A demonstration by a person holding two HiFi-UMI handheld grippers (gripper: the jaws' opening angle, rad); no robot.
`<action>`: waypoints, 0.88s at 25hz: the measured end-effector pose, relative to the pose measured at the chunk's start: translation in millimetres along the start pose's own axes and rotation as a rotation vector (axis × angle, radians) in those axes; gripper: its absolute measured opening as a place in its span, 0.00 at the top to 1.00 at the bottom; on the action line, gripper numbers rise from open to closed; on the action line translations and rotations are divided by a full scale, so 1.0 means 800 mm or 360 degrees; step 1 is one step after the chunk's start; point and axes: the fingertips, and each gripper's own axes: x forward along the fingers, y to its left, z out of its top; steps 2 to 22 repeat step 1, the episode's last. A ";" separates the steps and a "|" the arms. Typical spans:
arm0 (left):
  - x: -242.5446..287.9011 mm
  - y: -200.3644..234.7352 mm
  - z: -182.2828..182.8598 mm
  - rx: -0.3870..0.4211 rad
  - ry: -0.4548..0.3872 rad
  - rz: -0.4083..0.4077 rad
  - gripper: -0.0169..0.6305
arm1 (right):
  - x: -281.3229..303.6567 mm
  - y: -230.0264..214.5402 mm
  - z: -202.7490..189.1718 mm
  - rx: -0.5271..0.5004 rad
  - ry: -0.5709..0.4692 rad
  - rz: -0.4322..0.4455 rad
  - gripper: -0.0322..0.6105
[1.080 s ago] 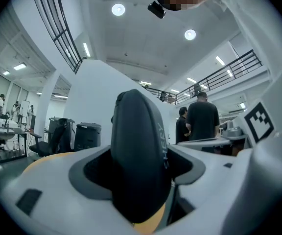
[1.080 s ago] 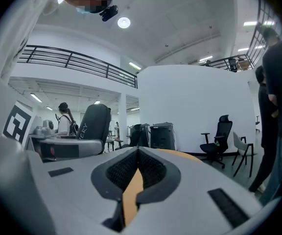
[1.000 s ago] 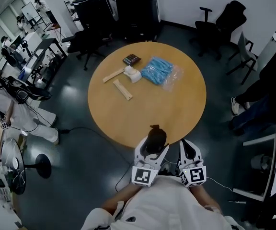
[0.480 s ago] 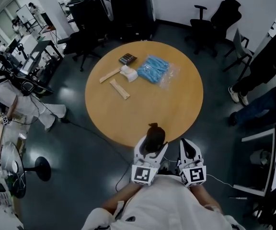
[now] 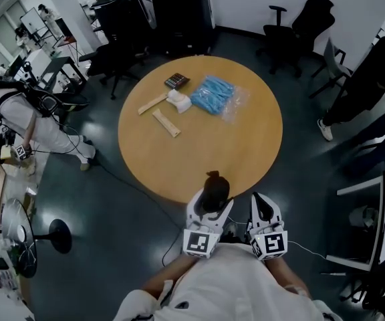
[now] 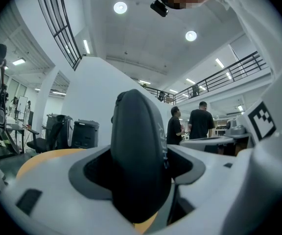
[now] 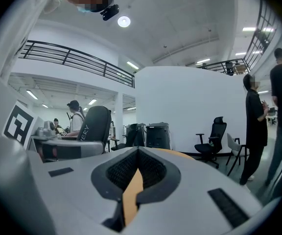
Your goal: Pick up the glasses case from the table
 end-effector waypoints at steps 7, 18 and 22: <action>-0.001 0.000 0.002 -0.0031 0.0011 0.0009 0.45 | -0.001 0.001 0.000 -0.0001 -0.0001 0.0001 0.93; -0.001 0.000 0.002 -0.0031 0.0011 0.0009 0.45 | -0.001 0.001 0.000 -0.0001 -0.0001 0.0001 0.93; -0.001 0.000 0.002 -0.0031 0.0011 0.0009 0.45 | -0.001 0.001 0.000 -0.0001 -0.0001 0.0001 0.93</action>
